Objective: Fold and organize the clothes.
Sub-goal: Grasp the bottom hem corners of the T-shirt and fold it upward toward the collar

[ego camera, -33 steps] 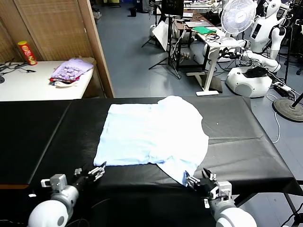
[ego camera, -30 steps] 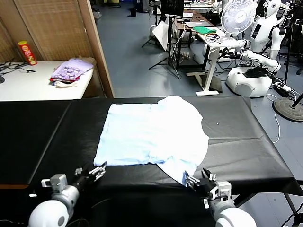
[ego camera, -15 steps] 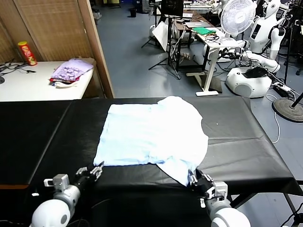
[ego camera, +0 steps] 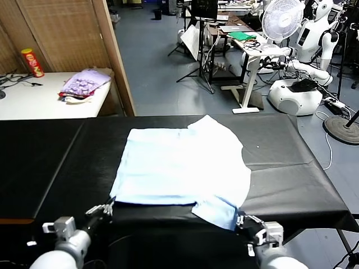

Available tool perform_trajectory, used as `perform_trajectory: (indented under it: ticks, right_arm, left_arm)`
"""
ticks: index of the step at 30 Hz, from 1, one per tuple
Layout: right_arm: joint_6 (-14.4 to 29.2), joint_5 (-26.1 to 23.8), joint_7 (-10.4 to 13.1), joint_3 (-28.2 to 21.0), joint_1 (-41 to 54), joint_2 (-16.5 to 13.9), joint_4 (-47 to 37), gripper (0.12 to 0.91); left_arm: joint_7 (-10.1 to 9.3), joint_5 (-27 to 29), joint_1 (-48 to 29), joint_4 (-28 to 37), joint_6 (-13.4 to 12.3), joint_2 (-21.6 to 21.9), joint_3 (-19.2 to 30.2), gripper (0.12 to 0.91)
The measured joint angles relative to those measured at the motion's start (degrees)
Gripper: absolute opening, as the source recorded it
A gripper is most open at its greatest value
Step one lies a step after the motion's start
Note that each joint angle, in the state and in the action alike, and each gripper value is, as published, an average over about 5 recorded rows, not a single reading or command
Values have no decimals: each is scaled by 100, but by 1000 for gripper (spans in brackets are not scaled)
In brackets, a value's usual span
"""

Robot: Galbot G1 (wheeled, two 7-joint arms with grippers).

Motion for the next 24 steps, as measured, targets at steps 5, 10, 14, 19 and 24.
perform_trajectory:
  ticks: [5, 10, 14, 19, 24]
  right_arm:
    - [509, -365, -304, -170, 784, -218, -744, 122]
    - [832, -626, -529, -374, 1392, -259, -1425, 122]
    - [1050, -842, -679, -565, 1770, -255, -1974, 122]
    - [1209, -895, -862, -800, 2147, -195, -2592, 122]
    - [1147, -719, -981, -924, 2342, -167, -2897, 151]
  left_arm:
    - [17, 215, -440, 166, -163, -88, 123, 129]
    - [24, 585, -952, 561, -314, -139, 250, 129]
    - [53, 863, -1326, 957, -403, -192, 371, 129]
    - [119, 1234, -1712, 1478, -502, -208, 521, 129]
    - [153, 1404, -2021, 1973, -544, -208, 695, 129]
